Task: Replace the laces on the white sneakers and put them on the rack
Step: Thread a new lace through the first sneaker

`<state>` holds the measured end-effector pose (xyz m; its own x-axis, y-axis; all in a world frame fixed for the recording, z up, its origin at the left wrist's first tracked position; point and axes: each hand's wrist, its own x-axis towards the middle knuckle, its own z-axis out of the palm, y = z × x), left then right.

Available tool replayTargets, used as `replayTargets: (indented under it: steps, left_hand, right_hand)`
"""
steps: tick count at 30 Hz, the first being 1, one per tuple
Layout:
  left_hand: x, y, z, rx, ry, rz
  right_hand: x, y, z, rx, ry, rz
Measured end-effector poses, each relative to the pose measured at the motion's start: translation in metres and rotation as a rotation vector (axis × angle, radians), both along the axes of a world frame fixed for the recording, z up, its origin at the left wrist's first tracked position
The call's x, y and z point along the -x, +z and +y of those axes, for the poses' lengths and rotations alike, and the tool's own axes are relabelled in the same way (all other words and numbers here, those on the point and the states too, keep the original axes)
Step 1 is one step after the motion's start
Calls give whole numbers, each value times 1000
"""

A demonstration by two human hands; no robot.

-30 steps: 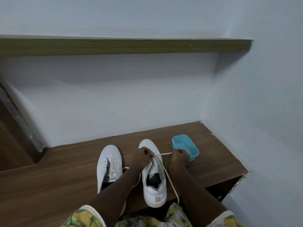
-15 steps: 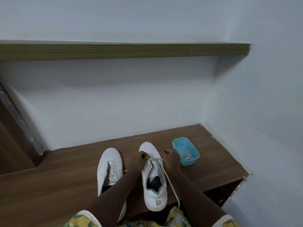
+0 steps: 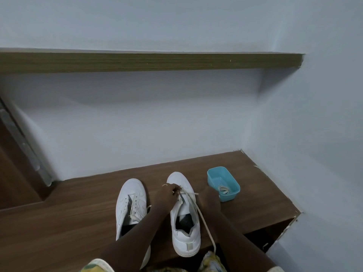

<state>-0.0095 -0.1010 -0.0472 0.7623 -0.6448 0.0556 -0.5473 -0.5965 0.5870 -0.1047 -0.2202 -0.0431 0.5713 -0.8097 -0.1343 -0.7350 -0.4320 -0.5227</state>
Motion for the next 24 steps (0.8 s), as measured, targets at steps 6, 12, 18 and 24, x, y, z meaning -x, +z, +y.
replayTargets:
  steps: [6, 12, 18, 24]
  left_hand:
    - [-1, 2, 5, -32, 66, -58]
    - [-5, -2, 9, -196, 113, -27]
    - [-5, -8, 14, -190, 147, 59]
    - [-10, -7, 16, -172, 169, 57]
  right_hand:
    - [22, -9, -6, -33, -195, 128]
    - [0, -7, 1, 125, 144, -19]
    - [-15, -9, 9, 102, 332, -107]
    - [-5, -7, 5, 57, 86, -44]
